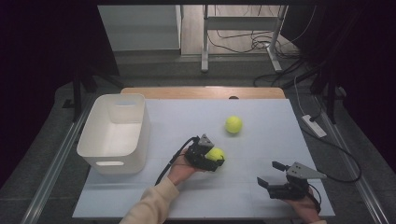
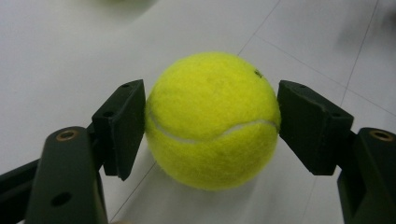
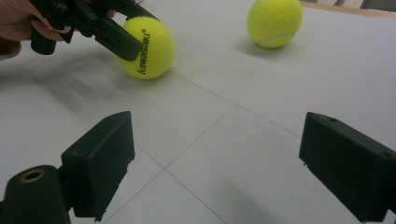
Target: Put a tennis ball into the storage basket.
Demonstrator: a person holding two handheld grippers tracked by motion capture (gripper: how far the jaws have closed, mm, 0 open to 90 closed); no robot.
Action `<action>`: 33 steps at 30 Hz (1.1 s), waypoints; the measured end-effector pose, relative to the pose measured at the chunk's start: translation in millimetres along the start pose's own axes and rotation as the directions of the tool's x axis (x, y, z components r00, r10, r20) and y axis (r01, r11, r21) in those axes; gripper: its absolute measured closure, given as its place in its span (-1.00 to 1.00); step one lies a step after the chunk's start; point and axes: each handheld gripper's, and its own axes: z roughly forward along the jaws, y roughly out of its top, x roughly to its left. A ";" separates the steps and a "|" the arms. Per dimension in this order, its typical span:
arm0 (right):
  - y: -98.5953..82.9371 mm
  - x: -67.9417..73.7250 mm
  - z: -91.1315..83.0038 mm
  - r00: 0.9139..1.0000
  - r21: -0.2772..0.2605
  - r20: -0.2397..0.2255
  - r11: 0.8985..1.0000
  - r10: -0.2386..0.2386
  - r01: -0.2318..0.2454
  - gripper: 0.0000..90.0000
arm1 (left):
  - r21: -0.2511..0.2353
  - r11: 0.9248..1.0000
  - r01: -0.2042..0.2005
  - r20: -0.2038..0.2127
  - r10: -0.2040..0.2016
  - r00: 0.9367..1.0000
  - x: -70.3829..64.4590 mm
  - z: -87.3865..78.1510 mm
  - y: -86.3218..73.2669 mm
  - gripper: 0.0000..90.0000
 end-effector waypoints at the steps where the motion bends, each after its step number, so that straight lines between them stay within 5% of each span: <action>1: 0.0 0.1 0.0 1.000 0.000 0.000 1.000 -0.001 0.001 -0.78 | -0.006 1.000 -0.002 0.001 0.002 1.000 -0.1 -0.5 0.1 -0.38; 20: 0.7 0.0 -0.2 1.000 -0.006 0.005 1.000 0.002 -0.002 -0.77 | -0.120 0.993 -0.006 0.008 0.007 1.000 -0.9 -31.7 5.2 -0.38; 33: 1.4 0.7 -0.6 1.000 -0.012 0.005 1.000 0.002 -0.002 -0.77 | -0.214 0.977 -0.011 0.000 0.011 1.000 -1.5 -65.4 10.2 -0.38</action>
